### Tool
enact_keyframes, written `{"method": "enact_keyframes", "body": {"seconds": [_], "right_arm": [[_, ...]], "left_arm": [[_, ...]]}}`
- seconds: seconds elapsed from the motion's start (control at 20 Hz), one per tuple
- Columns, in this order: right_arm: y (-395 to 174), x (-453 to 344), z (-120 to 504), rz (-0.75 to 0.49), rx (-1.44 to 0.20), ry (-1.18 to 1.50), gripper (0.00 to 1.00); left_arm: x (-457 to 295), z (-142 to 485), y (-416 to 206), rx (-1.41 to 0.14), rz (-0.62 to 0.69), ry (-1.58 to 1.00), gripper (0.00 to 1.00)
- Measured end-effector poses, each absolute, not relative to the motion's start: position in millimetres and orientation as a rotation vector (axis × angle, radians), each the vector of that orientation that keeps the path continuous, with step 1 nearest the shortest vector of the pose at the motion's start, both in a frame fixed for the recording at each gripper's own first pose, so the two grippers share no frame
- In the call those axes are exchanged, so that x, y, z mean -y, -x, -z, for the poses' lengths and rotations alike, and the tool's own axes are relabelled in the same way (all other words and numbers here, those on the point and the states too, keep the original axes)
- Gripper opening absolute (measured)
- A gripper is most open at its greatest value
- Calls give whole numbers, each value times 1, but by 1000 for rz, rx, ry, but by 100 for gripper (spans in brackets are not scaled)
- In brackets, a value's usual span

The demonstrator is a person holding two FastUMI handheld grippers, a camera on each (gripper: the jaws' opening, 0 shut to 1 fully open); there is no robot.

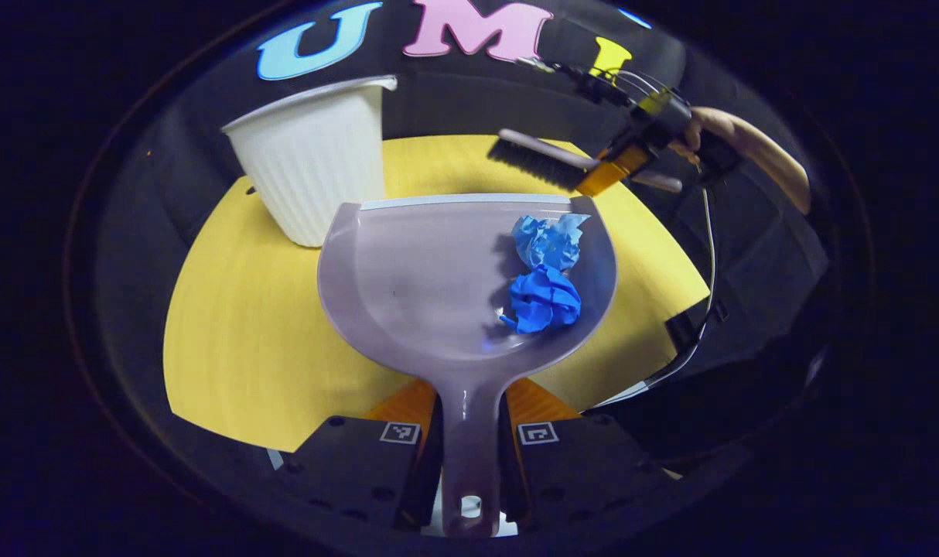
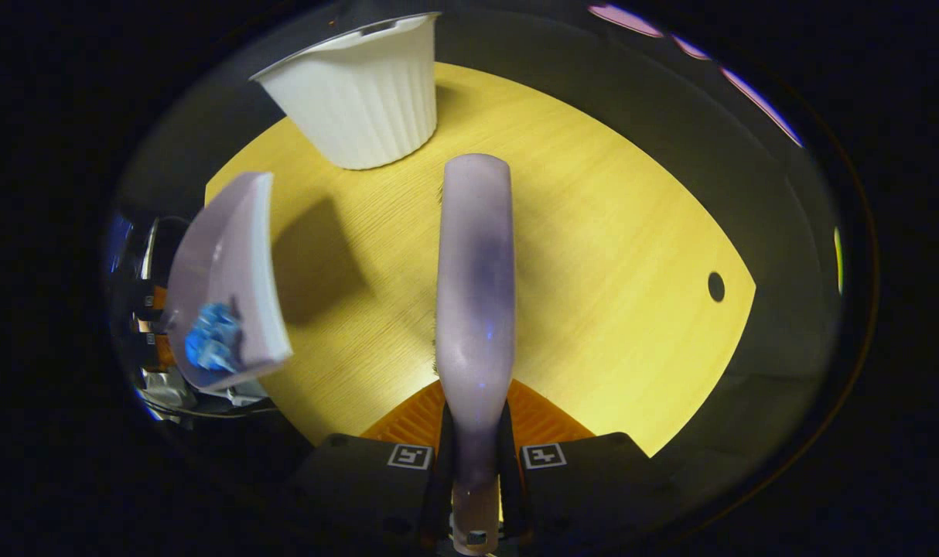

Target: Pick up the small broom and dustpan from the desktop, sweep the trash into the dustpan with the broom, and then empty the trash into the garbage bin.

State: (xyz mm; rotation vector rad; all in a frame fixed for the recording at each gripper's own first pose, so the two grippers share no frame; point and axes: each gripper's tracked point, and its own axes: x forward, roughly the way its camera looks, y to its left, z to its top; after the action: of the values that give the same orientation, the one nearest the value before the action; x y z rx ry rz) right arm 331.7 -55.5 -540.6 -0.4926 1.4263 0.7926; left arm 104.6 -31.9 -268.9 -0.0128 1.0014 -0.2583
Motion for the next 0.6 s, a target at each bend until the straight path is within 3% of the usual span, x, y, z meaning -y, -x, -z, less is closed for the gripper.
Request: {"method": "enact_keyframes", "body": {"seconds": [0.3, 0.6], "right_arm": [[-320, 69, 556, -762, -1416, 302, 28], [-315, 78, 572, -777, -1402, 194, 28]], "left_arm": [[-43, 136, -142, -917, -43, -57, 29], [-133, 83, -239, -997, -158, -343, 29]]}}
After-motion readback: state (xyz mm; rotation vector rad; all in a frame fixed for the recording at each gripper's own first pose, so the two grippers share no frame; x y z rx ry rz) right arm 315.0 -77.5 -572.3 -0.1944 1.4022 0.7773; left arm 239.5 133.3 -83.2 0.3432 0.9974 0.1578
